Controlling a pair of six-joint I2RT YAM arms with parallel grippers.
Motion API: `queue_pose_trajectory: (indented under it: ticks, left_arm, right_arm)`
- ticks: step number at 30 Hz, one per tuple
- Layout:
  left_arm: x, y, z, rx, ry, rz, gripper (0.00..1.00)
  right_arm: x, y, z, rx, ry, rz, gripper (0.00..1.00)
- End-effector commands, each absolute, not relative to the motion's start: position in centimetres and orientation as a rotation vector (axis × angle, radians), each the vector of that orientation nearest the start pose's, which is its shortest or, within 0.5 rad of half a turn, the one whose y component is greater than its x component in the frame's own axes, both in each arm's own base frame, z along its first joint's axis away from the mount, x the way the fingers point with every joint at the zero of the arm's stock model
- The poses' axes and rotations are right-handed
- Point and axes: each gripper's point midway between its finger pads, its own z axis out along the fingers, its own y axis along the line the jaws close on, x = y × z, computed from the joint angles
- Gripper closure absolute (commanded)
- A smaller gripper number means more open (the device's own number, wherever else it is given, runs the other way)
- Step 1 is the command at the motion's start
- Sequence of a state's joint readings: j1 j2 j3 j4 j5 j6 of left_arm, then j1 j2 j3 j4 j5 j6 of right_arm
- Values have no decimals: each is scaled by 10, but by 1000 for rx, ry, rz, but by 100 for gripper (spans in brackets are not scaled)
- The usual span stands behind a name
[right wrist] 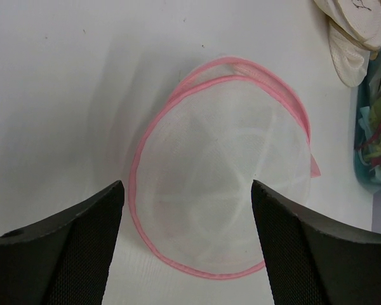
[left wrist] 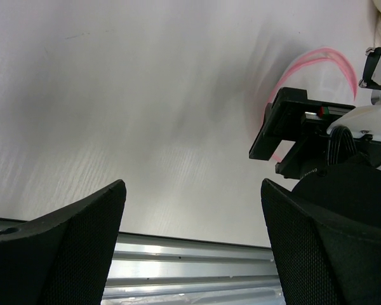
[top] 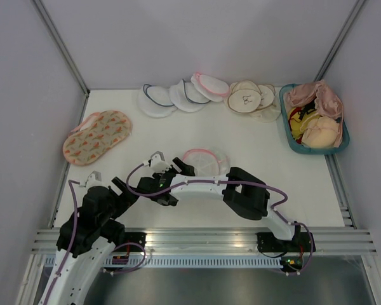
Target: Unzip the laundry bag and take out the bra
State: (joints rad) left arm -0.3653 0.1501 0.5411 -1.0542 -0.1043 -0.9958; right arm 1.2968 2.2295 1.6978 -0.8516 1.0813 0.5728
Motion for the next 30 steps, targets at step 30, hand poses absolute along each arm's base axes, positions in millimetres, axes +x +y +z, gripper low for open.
queue_pose_trajectory:
  ticks: [30]
  left_arm:
    - [150,-70,234,-755,1726,-892,4]
  right_arm:
    - [179,339,-90,-944,1913,-826,35]
